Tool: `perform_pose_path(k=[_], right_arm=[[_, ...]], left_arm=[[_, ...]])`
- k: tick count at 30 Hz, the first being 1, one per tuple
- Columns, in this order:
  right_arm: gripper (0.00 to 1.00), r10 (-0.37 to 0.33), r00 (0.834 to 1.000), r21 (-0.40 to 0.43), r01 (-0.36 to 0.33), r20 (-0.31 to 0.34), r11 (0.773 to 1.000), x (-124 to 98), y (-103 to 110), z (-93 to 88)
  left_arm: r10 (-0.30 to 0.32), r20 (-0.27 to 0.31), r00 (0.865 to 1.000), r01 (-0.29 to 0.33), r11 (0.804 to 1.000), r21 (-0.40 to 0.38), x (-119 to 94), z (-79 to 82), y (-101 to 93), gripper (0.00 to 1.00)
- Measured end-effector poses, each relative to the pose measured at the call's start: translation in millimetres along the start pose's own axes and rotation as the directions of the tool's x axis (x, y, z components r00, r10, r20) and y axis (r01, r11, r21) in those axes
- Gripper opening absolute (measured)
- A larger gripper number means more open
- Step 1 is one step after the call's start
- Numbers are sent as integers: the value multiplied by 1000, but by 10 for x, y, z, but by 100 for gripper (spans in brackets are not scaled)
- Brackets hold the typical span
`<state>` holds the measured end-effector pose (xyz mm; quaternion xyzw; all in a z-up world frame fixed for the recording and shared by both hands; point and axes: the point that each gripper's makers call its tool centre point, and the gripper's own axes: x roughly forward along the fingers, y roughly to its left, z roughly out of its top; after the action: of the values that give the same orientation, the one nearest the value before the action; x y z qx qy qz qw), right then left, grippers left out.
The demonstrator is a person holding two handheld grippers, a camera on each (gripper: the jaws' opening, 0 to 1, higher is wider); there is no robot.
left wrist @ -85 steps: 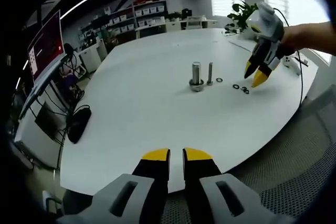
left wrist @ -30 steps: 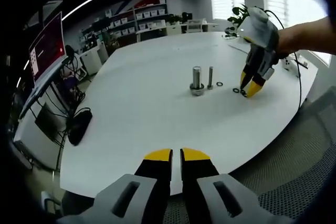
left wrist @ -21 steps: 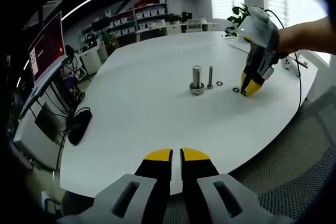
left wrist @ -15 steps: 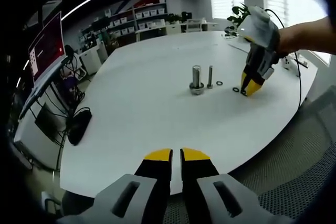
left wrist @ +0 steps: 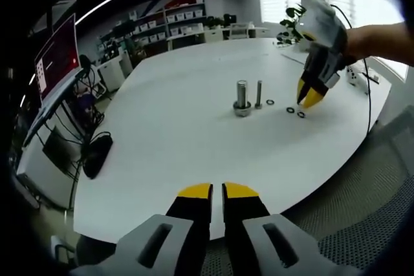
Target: Place the washer onto the threaded stud by aligning its center hole with the stud, sliding it down to the base, and recovering from edge contact or off-axis alignment until the washer reaches the visible bottom stop.
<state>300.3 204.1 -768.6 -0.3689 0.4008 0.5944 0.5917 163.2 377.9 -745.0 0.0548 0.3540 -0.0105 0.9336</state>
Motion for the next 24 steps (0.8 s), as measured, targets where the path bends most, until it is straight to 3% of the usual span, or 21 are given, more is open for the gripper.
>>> perform_pose_path(k=[10,24], right_arm=[[15,-19,999,-42,21,38,999,-216,-74,316],[15,-54,996,-84,60,68,995,-234,-241,709]], left_arm=[[-4,-8,1000,4,1000,-4,0,-15,-6,3],[-14,-5,1000,14,1000,-21,1,-13,-15,2]])
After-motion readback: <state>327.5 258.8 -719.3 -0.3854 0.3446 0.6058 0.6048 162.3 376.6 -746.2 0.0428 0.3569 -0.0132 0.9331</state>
